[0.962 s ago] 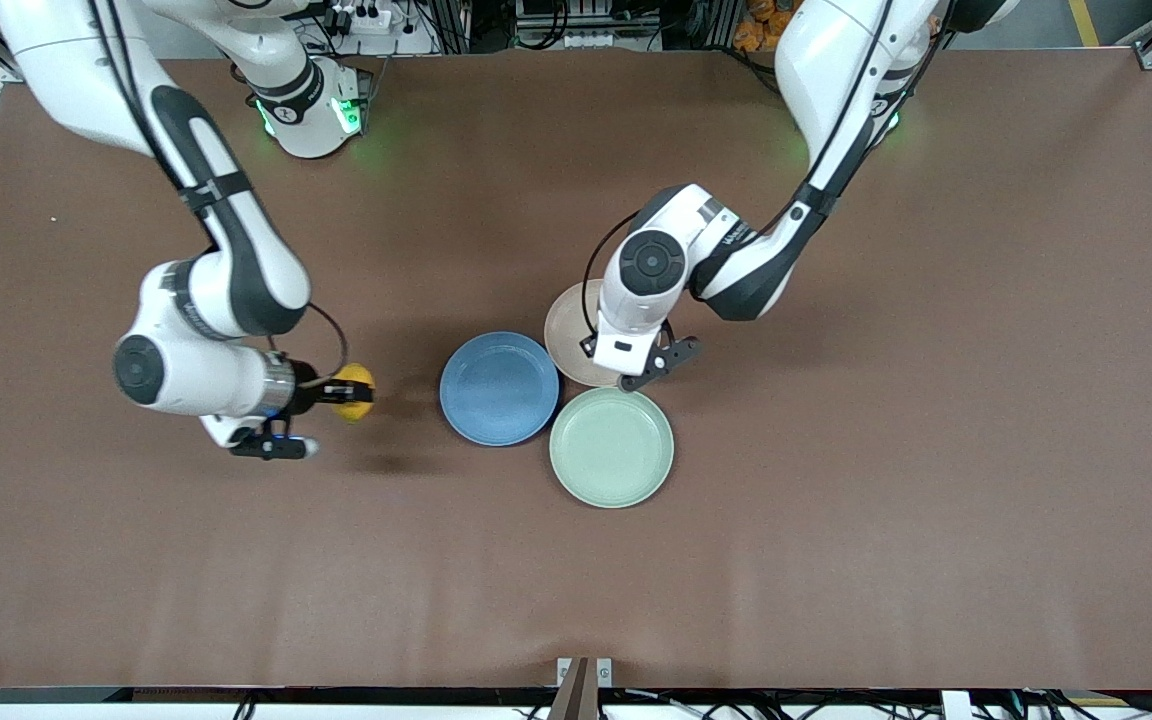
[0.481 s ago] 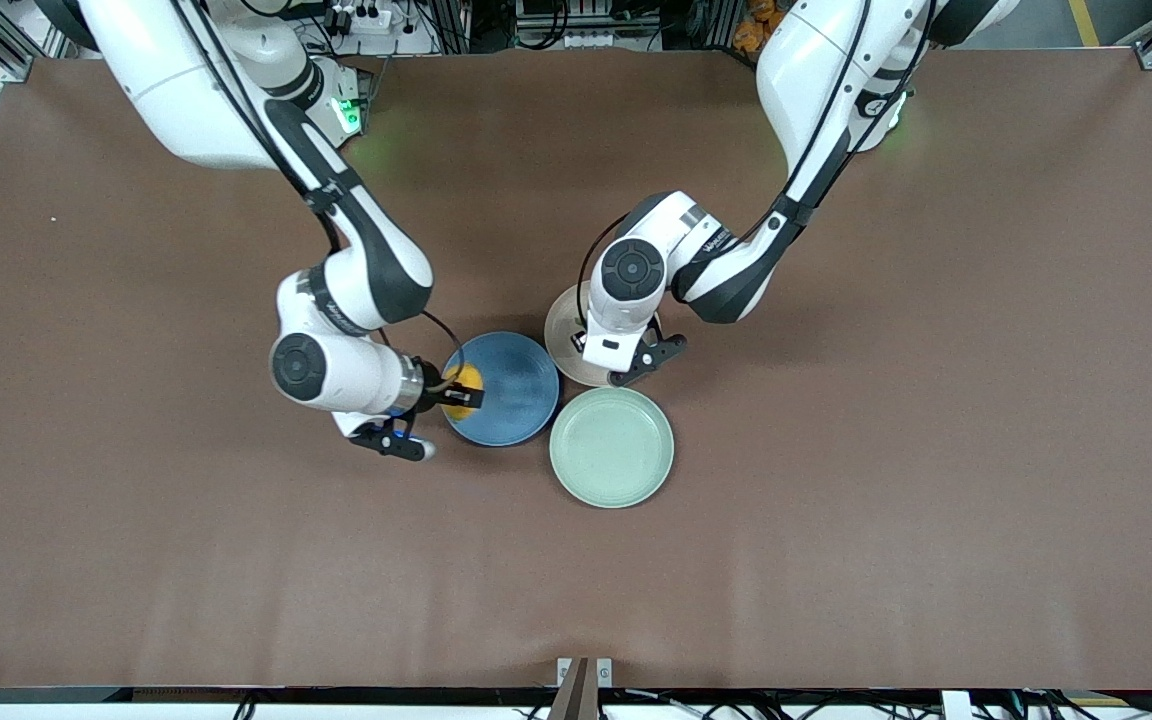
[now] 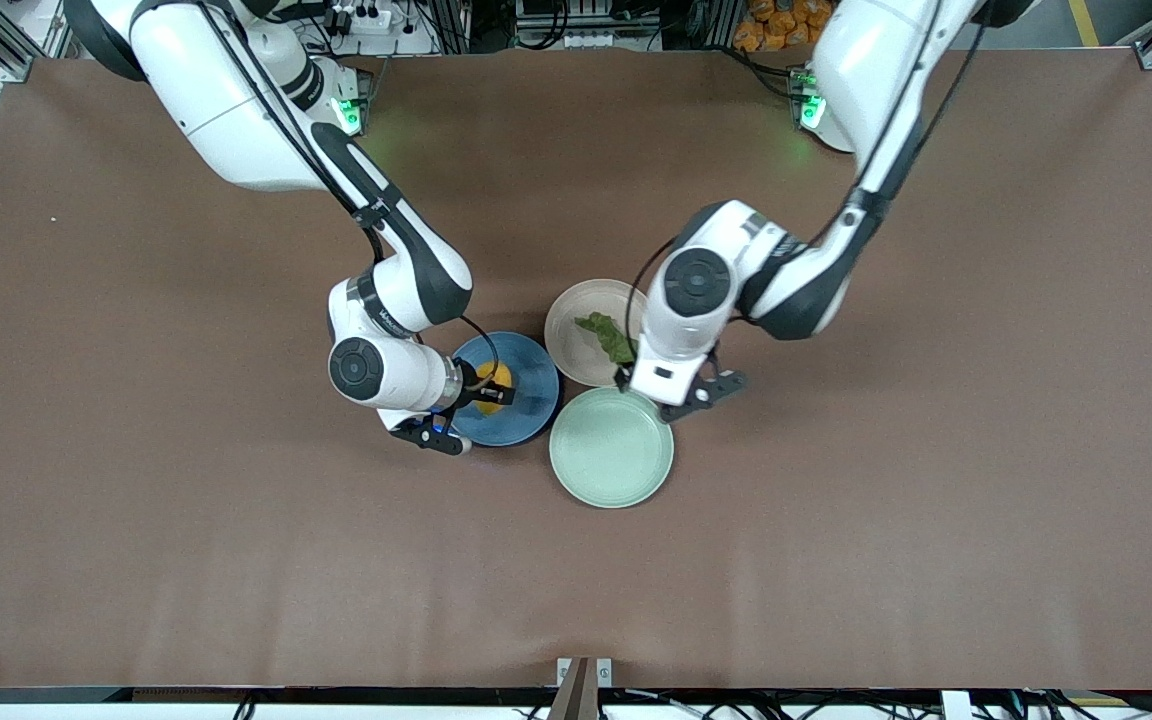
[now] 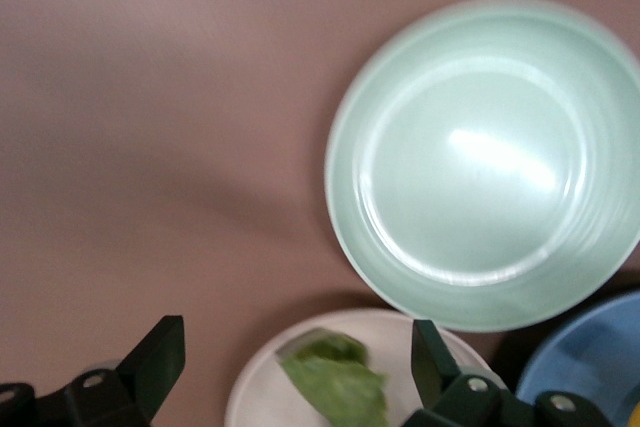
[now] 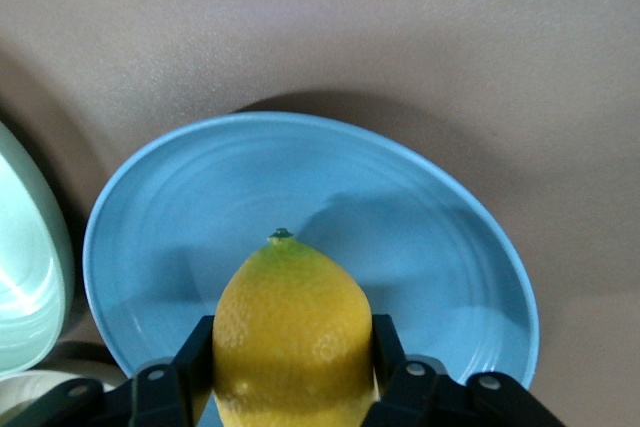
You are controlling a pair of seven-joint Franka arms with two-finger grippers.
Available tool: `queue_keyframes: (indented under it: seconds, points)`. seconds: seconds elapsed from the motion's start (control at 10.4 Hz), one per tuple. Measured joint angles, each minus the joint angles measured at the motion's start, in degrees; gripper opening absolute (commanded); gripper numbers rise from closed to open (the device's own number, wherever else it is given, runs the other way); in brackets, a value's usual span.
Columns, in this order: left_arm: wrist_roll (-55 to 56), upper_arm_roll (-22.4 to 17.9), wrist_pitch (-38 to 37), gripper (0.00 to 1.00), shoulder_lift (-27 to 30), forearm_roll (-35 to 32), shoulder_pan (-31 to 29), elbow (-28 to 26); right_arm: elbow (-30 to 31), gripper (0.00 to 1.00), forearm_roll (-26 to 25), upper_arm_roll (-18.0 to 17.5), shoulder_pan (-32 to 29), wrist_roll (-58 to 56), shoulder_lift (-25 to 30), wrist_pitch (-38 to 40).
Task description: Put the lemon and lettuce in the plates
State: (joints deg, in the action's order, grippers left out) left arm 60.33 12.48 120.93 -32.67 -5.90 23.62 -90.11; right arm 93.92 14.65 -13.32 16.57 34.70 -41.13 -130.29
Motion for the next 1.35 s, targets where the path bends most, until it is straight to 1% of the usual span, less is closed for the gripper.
queue_keyframes:
  seconds: [0.19,0.38,0.48,0.67,0.77,0.87,1.06,1.15,1.35]
  points:
    - [-6.8,-0.02,-3.21,1.0,4.6,-0.03,-4.15,0.06,-1.46,1.0,0.0,0.13,-0.41,0.0,0.36,0.28]
    - [-13.54,0.0,-7.45,1.0,9.17,-0.04,-7.55,0.17,-3.17,1.0,-0.42,0.57,-2.66,-0.01,2.67,2.89]
    - [-15.81,-0.01,-9.39,1.0,11.68,-0.05,-9.22,0.2,-3.55,1.0,-1.81,0.75,-4.91,-0.13,4.78,5.17]
    - [-20.14,0.0,-12.84,1.0,16.26,-0.05,-12.35,0.14,-3.98,1.0,-8.99,0.77,-11.2,-1.72,10.12,11.92]
    - [-21.9,0.01,-14.41,1.0,18.04,-0.05,-13.66,0.09,-4.14,1.0,-11.43,0.81,-14.64,-5.04,13.1,15.99]
    - [-23.41,0.0,-15.82,1.0,19.28,-0.05,-14.68,0.04,-4.19,1.0,-12.34,0.95,-17.68,-9.1,15.9,18.43]
    - [-26.85,0.0,-18.45,1.0,21.05,-0.05,-16.89,0.1,-4.46,1.0,-12.78,1.28,-23.18,-14.95,21.32,20.35]
    - [-29.03,0.02,-20.23,1.0,21.76,-0.05,-18.47,0.33,-5.02,1.0,-13.11,1.9,-24.83,-16.38,24.18,22.41]
    - [-30.52,0.03,-23.73,1.0,22.85,-0.05,-20.24,1.76,-7.76,1.0,-16.13,3.13,-25.32,-17.71,29.43,29.97]
